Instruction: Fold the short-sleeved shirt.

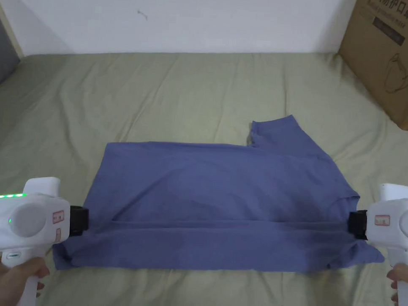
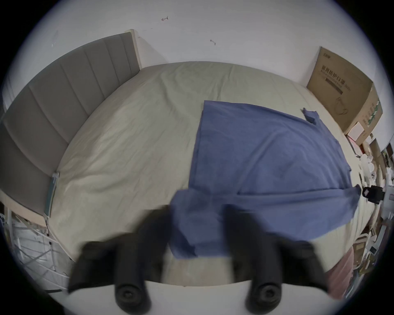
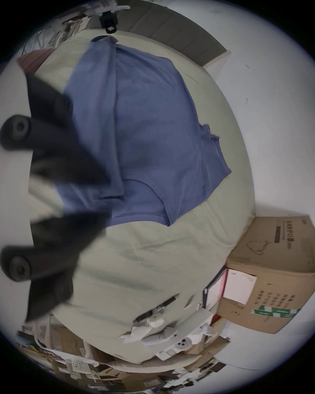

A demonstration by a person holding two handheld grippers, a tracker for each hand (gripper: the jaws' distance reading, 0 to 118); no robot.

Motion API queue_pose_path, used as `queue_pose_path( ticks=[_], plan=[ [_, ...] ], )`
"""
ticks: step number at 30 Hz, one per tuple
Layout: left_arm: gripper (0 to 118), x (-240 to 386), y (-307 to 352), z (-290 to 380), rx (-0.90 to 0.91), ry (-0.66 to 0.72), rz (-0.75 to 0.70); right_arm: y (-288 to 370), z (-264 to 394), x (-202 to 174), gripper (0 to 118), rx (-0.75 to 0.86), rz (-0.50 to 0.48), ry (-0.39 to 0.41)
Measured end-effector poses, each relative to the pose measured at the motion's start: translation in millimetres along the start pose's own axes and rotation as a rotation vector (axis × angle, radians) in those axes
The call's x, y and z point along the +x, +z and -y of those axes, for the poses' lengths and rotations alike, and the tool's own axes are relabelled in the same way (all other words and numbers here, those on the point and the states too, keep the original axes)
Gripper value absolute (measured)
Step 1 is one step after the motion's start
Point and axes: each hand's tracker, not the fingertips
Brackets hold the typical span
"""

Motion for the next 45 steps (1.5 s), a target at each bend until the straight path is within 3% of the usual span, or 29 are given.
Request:
queue_pose_path(
  ticks=[1, 2, 4, 8, 9, 10, 12, 13, 15, 16, 17, 19, 20, 21, 23, 24, 29, 33, 35, 36, 37, 45],
  plan=[
    [24, 0.7, 4.7, 10.4, -0.006, 0.001, 0.004, 5.6, 8.1, -1.6, 8, 0.001, 0.002, 0.001],
    [0, 1.8, 6.7, 19.1, -0.010, -0.002, 0.008, 10.0, 15.4, -1.5, 1, 0.002, -0.004, -0.006],
    [0, 1.9, 13.5, 36.9, -0.025, -0.019, 0.017, 17.3, 31.1, 0.2, 0, -0.011, -0.072, -0.043],
    [1, -4.8, 6.0, 52.9, -0.022, -0.003, 0.027, 19.9, 50.4, 2.8, 0, -0.032, -0.062, -0.062],
    [8, -7.5, 1.5, 51.8, -0.014, 0.010, 0.019, 17.1, 52.3, 5.2, 0, -0.046, -0.065, -0.068],
    [28, -9.5, -2.3, 49.0, -0.016, 0.023, 0.014, 16.2, 54.8, 7.3, 0, -0.054, -0.065, -0.074],
    [86, -14.1, -15.8, 42.4, -0.030, 0.065, 0.010, 16.2, 60.3, 12.3, 0, -0.060, -0.059, -0.090],
    [92, -16.9, -24.5, 41.1, -0.031, 0.084, 0.023, 15.6, 61.4, 15.6, 0, -0.063, -0.053, -0.101],
    [84, -13.5, -39.4, 41.0, -0.059, 0.090, 0.010, 15.5, 65.4, 21.5, 0, -0.059, -0.054, -0.130],
    [72, -12.5, -50.8, 42.7, -0.124, 0.086, 0.003, 15.1, 66.8, 24.1, 0, -0.062, -0.052, -0.145],
    [48, -11.4, -60.0, 45.7, -0.162, 0.081, 0.019, 14.5, 67.9, 26.3, 0, -0.066, -0.050, -0.156],
    [34, -3.4, -59.4, 48.6, -0.146, 0.081, -0.022, 12.6, 69.7, 30.9, 2, -0.070, -0.039, -0.187],
    [15, -0.8, -52.8, 42.3, -0.147, 0.076, -0.010, 11.8, 69.2, 32.2, 7, -0.074, -0.037, -0.189],
    [9, -0.7, -49.7, 37.3, -0.138, 0.066, -0.003, 10.5, 67.8, 33.2, 25, -0.074, -0.035, -0.191],
    [9, 1.2, -49.8, 31.0, -0.138, 0.088, 0.031, 4.1, 60.5, 35.4, 62, -0.073, -0.028, -0.190],
    [9, 2.5, -50.9, 29.8, -0.142, 0.075, 0.022, 0.0, 55.0, 35.5, 67, -0.075, -0.022, -0.186],
    [9, 2.7, -44.8, 31.8, -0.143, 0.054, 0.019, -35.1, 31.4, 37.4, 68, -0.083, -0.005, -0.160],
    [9, -2.7, -38.2, 33.9, -0.143, 0.086, 0.040, -72.4, 31.8, 31.9, 63, -0.188, 0.031, -0.135],
    [9, -2.4, -36.3, 33.4, -0.145, 0.071, 0.040, -56.9, 27.5, 25.0, 52, -0.153, 0.033, -0.062],
    [9, -2.0, -34.7, 32.8, -0.142, 0.060, 0.040, -51.6, 25.0, 23.0, 26, -0.149, 0.026, -0.046],
    [9, -1.6, -33.4, 31.5, -0.143, 0.050, 0.041, -48.5, 25.4, 21.8, 11, -0.148, 0.026, -0.047],
    [9, -4.0, -16.0, 32.0, -0.120, -0.017, 0.041, -14.4, 27.9, 40.1, 9, -0.110, -0.016, -0.159]
  ],
)
